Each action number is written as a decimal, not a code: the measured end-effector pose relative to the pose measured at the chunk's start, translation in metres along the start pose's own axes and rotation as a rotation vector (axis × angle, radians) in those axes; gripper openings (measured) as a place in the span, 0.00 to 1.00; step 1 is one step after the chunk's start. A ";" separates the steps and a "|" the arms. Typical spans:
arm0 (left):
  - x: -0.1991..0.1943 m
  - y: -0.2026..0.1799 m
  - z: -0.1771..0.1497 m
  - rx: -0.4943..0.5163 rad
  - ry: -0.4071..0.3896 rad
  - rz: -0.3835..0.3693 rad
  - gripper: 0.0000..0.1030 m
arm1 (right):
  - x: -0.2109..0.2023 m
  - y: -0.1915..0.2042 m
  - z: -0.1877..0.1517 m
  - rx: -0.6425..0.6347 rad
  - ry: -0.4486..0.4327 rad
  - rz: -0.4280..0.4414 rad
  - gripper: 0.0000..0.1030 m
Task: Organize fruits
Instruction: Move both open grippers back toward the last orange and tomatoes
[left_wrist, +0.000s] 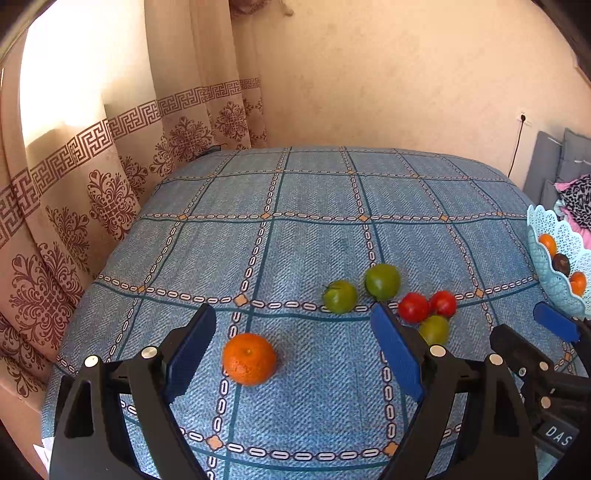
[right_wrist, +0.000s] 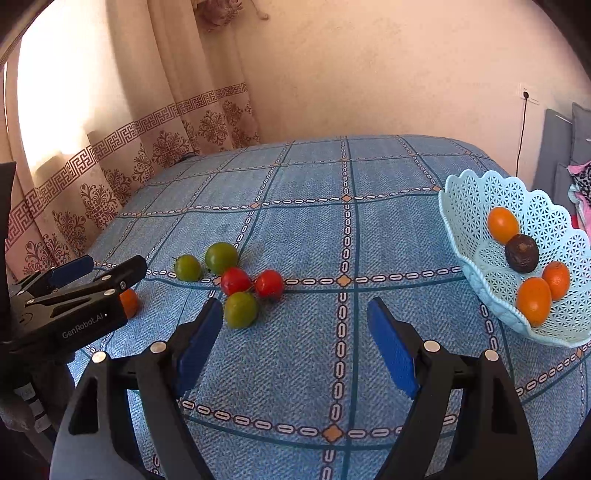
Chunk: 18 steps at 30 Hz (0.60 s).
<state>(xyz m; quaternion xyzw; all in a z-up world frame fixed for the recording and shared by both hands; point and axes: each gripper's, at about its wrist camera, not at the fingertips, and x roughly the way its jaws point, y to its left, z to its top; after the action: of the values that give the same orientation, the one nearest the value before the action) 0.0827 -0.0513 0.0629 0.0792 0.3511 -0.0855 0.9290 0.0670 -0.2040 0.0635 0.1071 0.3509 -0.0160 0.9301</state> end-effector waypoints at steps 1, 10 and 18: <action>0.002 0.004 -0.003 -0.001 0.009 0.006 0.83 | 0.002 0.004 0.000 -0.008 0.005 0.003 0.79; 0.024 0.037 -0.027 -0.065 0.100 -0.003 0.83 | 0.015 0.021 -0.007 -0.039 0.048 0.021 0.79; 0.045 0.045 -0.033 -0.102 0.159 -0.050 0.72 | 0.022 0.028 -0.011 -0.046 0.072 0.022 0.79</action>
<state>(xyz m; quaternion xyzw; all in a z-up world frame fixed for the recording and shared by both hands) 0.1042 -0.0051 0.0127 0.0297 0.4295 -0.0843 0.8986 0.0800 -0.1736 0.0463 0.0901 0.3833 0.0062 0.9192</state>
